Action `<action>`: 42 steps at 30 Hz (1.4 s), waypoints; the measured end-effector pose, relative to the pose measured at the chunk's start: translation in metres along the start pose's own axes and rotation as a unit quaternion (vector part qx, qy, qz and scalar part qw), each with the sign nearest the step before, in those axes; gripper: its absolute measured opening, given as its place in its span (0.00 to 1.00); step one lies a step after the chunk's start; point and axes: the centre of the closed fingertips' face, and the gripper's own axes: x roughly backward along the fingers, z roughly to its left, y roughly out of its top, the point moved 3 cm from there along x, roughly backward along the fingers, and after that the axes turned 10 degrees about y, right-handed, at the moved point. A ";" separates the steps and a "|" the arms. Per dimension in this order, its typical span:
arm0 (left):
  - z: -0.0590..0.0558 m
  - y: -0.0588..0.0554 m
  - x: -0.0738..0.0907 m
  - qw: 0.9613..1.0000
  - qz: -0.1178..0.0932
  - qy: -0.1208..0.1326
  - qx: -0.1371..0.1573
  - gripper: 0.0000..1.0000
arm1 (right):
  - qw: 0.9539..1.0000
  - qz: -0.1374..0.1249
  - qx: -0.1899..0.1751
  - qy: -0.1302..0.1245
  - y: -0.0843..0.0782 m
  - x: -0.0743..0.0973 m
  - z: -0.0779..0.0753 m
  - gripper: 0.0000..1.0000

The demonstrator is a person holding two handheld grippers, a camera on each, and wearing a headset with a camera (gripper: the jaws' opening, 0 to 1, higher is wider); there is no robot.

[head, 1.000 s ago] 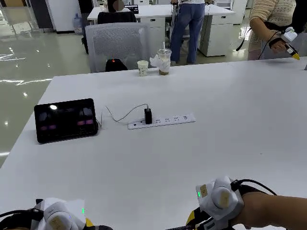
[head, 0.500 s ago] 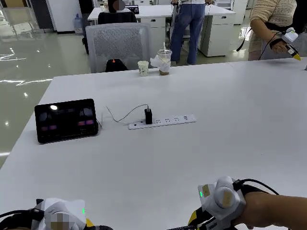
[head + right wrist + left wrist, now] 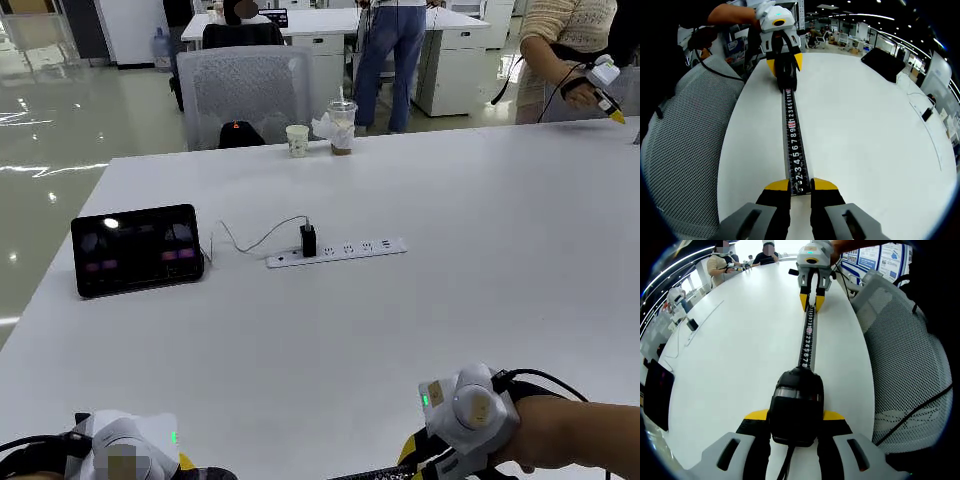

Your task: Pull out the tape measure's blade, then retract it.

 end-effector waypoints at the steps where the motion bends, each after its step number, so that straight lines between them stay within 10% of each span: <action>1: 0.000 0.000 0.000 1.000 0.000 0.000 0.000 0.30 | 1.000 0.000 0.000 0.000 0.000 0.000 0.000 0.11; 42: 0.000 0.000 0.000 1.000 0.000 0.001 -0.001 0.30 | 1.000 0.006 -0.010 0.001 -0.017 0.013 0.001 0.11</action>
